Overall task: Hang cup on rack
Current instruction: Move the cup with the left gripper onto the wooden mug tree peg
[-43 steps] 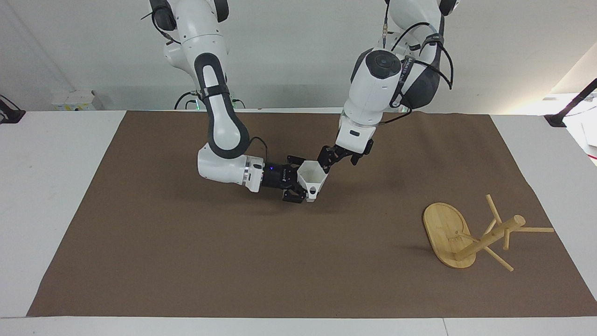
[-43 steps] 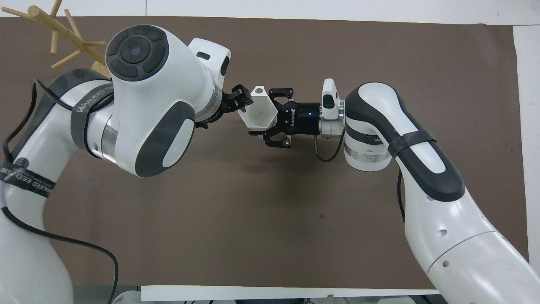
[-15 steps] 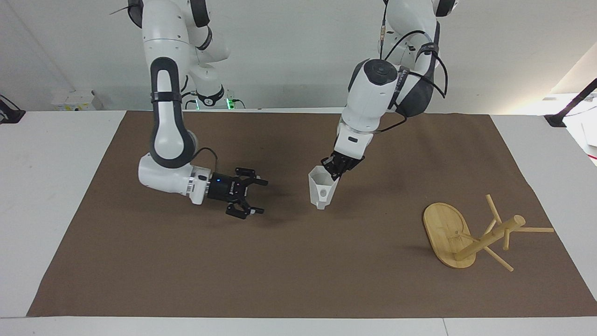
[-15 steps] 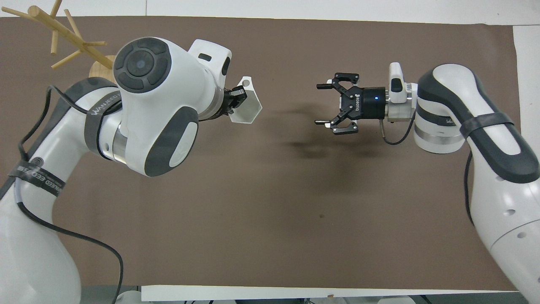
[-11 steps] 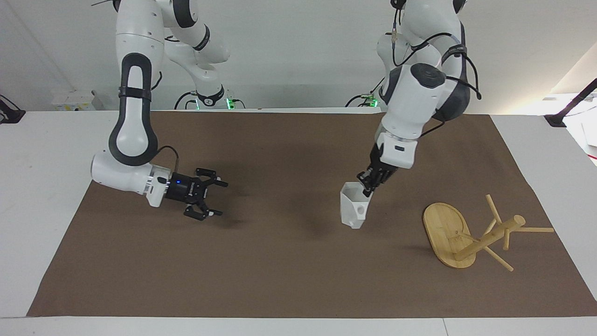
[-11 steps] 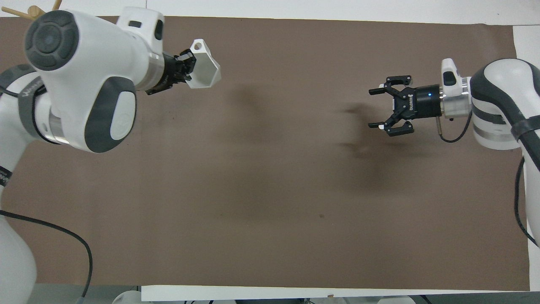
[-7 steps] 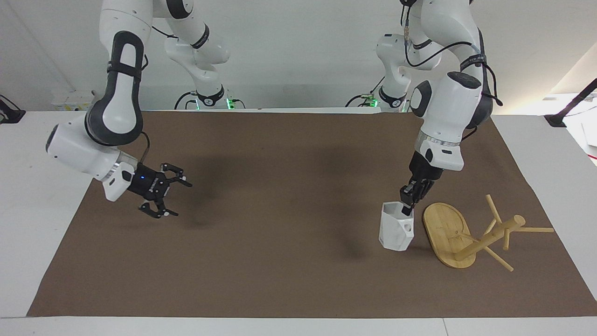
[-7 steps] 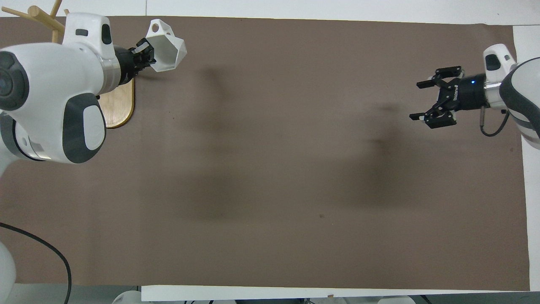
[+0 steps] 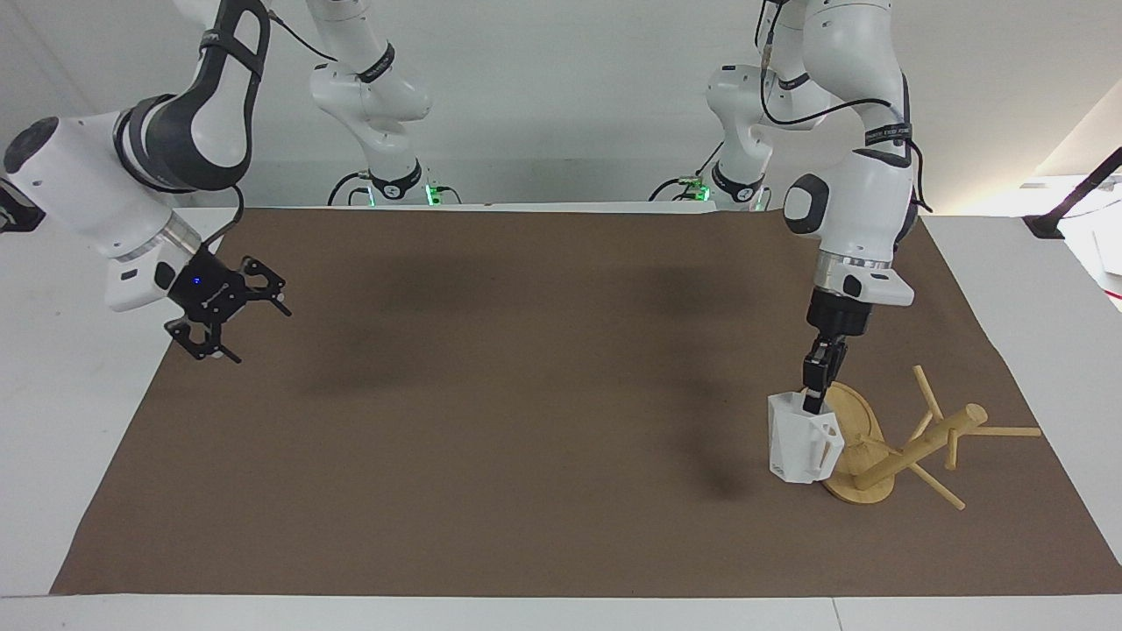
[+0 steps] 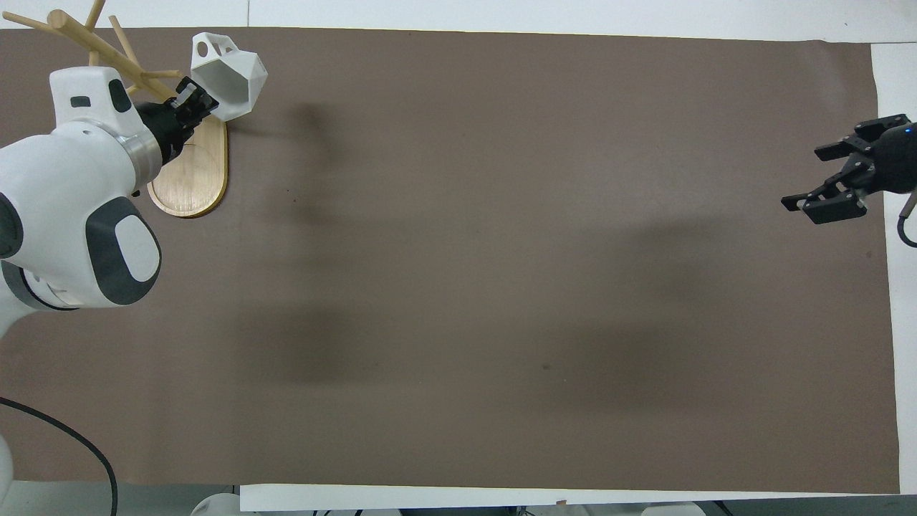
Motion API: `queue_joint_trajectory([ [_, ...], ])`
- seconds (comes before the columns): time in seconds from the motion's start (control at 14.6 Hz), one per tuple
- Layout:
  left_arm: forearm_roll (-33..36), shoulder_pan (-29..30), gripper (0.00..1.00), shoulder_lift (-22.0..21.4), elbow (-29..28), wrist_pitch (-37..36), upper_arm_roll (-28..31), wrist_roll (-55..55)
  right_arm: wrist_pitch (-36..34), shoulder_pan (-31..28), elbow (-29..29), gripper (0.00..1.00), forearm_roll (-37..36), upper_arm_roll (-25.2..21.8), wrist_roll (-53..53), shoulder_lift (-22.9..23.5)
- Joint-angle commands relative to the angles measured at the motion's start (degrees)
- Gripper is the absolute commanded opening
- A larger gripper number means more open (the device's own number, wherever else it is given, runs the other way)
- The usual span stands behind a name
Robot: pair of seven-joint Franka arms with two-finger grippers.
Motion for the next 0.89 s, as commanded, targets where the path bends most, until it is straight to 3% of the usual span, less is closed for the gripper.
queue_joint_trajectory([
  [0.0, -0.99, 1.97, 0.0, -1.46, -1.66, 0.67, -0.92, 2.2, -13.45, 0.45, 7.12, 1.0, -6.04, 1.1, 21.32, -0.91],
  [0.2, -1.08, 3.28, 0.0, -1.55, -1.75, -1.17, -0.92, 2.29, -26.21, 0.45, 14.85, 1.0, -6.57, 1.19, 38.14, -0.91],
  [0.34, -1.17, 3.55, 0.0, -1.9, -1.92, -4.15, -0.74, 2.38, -29.75, 2.28, 18.99, 1.0, -11.47, 1.28, 40.9, -0.82],
  [0.61, -1.25, 4.69, 0.0, -2.69, -3.24, -5.48, -0.74, 2.46, -31.09, 4.4, 20.41, 1.0, -13.34, 1.19, 50.92, -0.99],
  [0.82, -1.25, 5.83, 0.0, -2.6, -3.33, -5.48, -0.56, 2.46, -30.38, 5.62, 20.32, 1.0, -13.78, 2.77, 51.19, -1.26],
])
